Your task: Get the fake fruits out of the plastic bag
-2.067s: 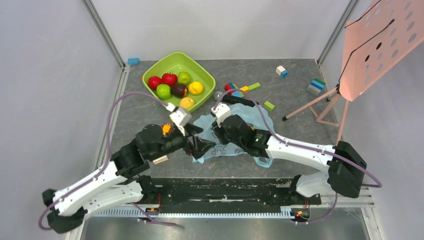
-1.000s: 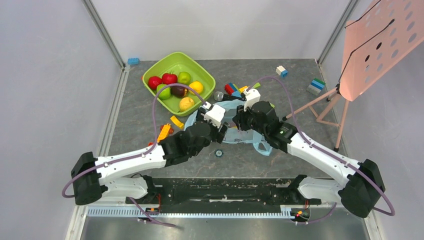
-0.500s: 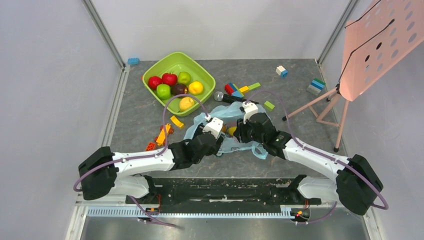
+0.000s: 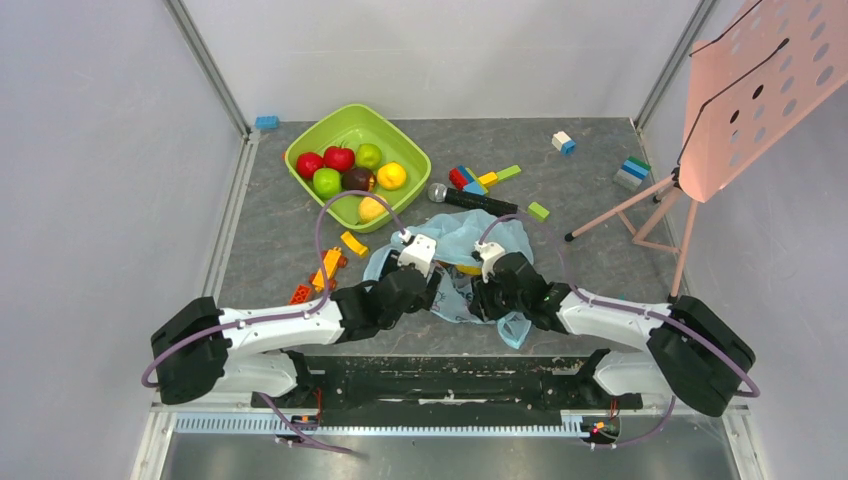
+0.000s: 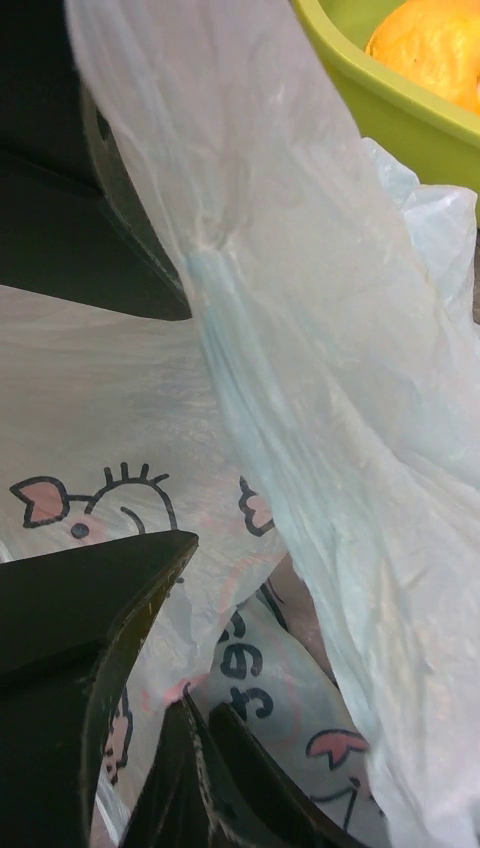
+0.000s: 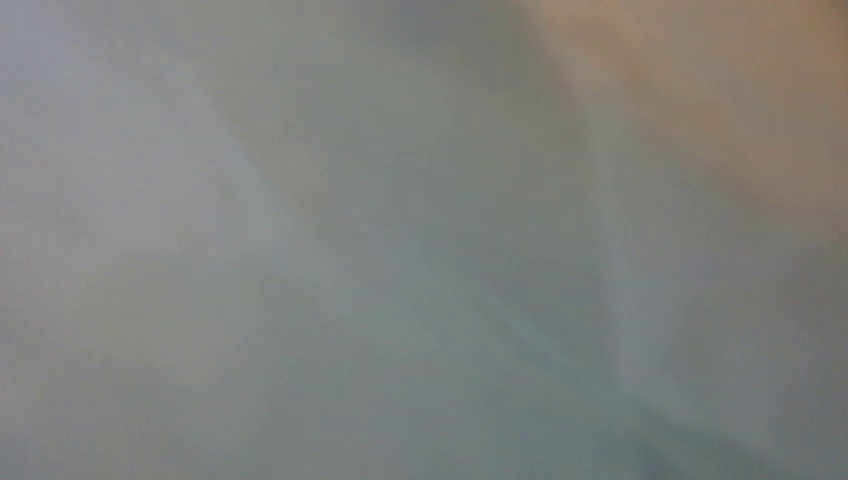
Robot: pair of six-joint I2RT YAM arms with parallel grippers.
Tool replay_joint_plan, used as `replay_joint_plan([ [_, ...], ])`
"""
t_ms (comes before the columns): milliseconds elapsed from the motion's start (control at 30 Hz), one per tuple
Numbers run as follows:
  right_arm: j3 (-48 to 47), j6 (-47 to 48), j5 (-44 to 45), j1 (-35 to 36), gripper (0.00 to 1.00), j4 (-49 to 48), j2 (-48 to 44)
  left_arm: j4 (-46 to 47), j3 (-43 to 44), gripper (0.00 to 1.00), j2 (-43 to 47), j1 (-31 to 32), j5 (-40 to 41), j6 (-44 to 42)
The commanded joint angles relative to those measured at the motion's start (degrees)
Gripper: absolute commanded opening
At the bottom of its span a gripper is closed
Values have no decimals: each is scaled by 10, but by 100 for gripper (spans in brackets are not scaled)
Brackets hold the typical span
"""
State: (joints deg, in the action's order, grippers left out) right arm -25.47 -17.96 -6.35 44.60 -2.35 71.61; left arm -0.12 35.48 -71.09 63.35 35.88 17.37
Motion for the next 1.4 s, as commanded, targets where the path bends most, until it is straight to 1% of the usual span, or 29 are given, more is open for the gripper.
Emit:
replay_joint_plan([
  [0,-1,14,-15,9,33,-14,33,43,0,84,8,-5,-13,27],
  [100,-1,6,-18,15,33,-21,33,83,-13,84,19,-5,-47,13],
  [200,1,-3,-16,16,33,-26,8,129,-27,84,23,-6,-72,10],
  [267,-3,-11,-14,16,34,-22,-9,162,-34,84,13,-5,-77,9],
  [467,-22,-32,-26,16,34,-8,-44,212,-29,86,-48,-5,-63,9],
  [533,-28,-37,-24,16,35,-1,-52,207,-19,86,-79,-5,-40,13],
  [667,-41,-40,8,17,35,22,-71,163,0,86,-127,-5,-6,34],
  [833,-67,-36,74,16,38,60,-83,163,-46,85,-122,-5,-10,80],
  [900,-79,-38,99,15,40,62,-80,173,-63,84,-115,-5,-19,94],
  [1067,-122,-40,149,16,49,63,-42,190,-102,83,-95,-5,-27,116],
  [1233,-165,-36,180,16,52,50,13,212,-128,81,-74,-5,-34,118],
  [1300,-182,-7,183,16,54,46,32,214,-131,81,-70,-5,-34,111],
  [1333,-191,16,187,15,57,49,39,214,-132,81,-67,-5,-34,106],
  [1367,-202,41,189,15,62,54,47,214,-133,81,-66,-5,-35,104],
])
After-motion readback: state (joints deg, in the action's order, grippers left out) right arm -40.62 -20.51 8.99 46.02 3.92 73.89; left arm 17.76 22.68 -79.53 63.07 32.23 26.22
